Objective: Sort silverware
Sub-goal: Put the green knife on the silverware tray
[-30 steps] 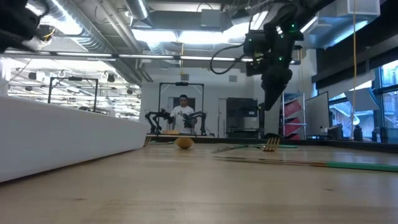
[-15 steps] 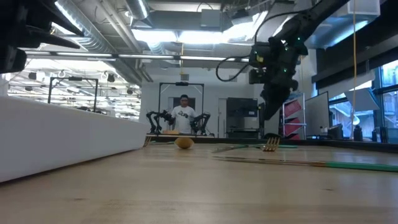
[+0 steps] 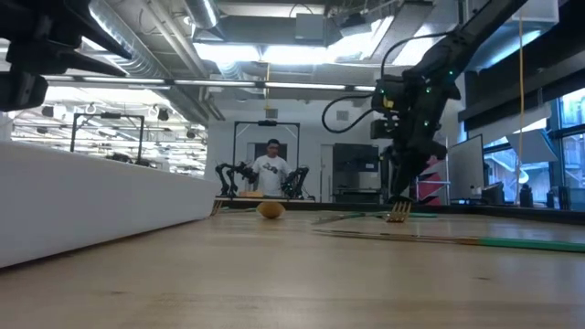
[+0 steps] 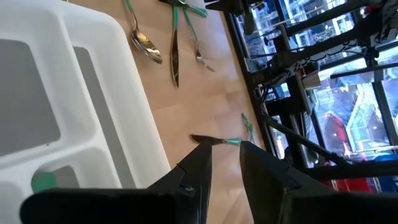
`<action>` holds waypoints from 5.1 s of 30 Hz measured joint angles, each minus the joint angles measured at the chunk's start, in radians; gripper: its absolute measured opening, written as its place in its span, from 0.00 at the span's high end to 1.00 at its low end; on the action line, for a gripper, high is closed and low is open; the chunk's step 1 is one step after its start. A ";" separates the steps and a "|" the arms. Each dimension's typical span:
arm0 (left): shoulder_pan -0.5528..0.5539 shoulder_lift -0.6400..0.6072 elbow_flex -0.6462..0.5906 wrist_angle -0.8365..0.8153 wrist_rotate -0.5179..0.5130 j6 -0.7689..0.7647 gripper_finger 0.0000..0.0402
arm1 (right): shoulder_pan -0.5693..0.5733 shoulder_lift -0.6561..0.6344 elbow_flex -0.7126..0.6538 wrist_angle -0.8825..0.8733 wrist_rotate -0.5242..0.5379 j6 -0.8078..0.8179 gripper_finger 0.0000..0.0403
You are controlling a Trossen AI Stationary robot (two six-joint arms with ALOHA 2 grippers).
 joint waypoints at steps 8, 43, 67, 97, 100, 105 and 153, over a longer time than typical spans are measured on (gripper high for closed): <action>0.026 0.000 0.000 0.003 0.002 0.000 0.81 | 0.000 0.116 -0.002 0.047 0.018 -0.001 0.84; 0.035 0.000 0.000 0.000 0.003 -0.009 0.81 | 0.000 0.238 0.085 0.065 0.078 -0.070 0.84; 0.035 0.000 0.000 0.001 0.005 -0.026 0.81 | -0.002 0.275 0.113 0.018 0.014 -0.014 0.95; 0.264 0.000 0.000 0.039 0.003 0.173 0.81 | 0.026 0.284 0.416 -0.403 -0.154 0.065 0.94; 0.303 0.001 0.000 0.128 0.005 0.309 0.81 | 0.056 0.284 0.433 -0.396 -0.185 0.087 0.94; 0.382 0.002 0.000 0.416 0.068 0.715 0.81 | 0.125 0.283 0.455 -0.394 -0.207 0.106 0.94; 0.700 0.301 0.435 -0.030 0.653 2.120 0.67 | 0.455 0.280 0.582 0.033 -0.457 0.964 0.94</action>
